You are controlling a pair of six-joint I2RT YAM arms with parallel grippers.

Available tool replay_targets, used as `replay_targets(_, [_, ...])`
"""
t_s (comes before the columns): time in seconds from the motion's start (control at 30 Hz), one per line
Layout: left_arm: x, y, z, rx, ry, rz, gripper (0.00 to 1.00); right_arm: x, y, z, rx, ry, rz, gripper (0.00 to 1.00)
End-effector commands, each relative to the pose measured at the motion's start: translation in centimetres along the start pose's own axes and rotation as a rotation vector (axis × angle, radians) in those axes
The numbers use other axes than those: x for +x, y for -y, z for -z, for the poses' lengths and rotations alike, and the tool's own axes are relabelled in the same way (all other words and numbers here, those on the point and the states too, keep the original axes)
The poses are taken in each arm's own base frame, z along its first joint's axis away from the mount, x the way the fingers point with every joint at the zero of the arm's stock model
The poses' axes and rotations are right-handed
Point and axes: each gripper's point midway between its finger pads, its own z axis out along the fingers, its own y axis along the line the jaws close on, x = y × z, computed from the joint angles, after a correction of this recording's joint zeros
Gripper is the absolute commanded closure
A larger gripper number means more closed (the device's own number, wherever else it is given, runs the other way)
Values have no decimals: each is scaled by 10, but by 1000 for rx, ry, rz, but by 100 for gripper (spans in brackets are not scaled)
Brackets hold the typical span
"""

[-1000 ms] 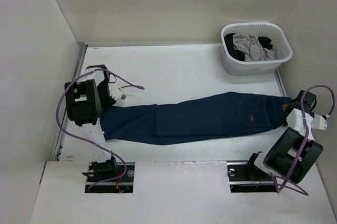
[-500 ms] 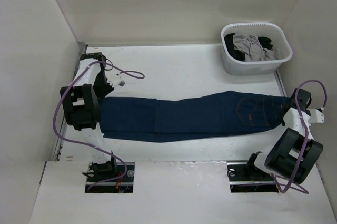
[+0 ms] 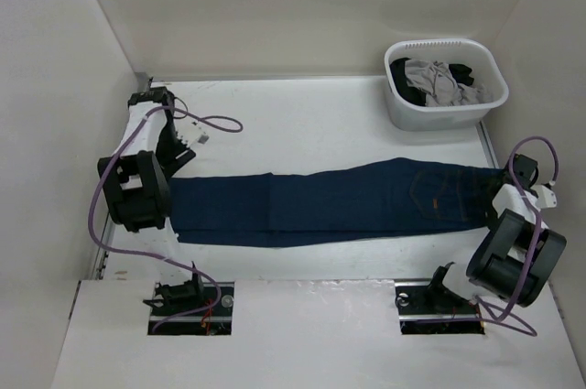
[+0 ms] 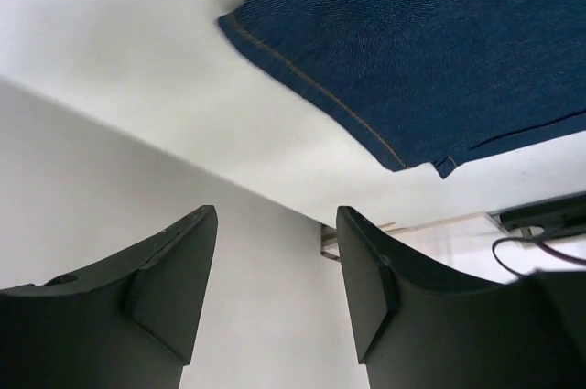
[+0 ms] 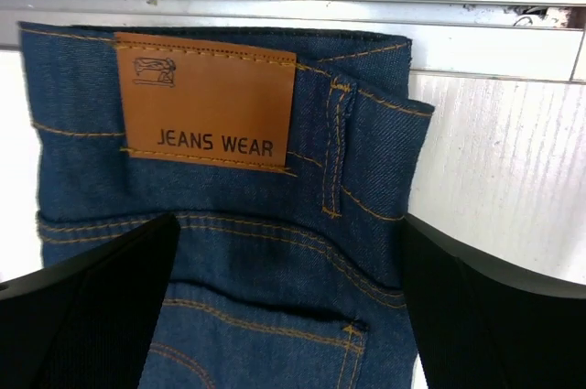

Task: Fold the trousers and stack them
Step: Fold the trousers

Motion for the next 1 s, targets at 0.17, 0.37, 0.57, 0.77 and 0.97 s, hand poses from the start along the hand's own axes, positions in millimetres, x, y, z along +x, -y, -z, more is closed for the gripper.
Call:
replay_targets(0.17, [-92,78,72,-4,314,-124,45,-5,-22,-3,-10,-47,76,0])
replay_targets(0.37, [-178,155,92,144,469,-274,45,10,-3,25,32,-87,88,0])
replay_targets(0.57, [-218,222,59,292,465,-387,45,17,-2,48,115,-22,65,0])
replay_targets(0.77, [-224,283,27,603,428,-394,45,16,-10,50,75,38,49,0])
replay_targets(0.97, [-210,322,2,628,315,-502,50,8,-20,66,-20,70,1,0])
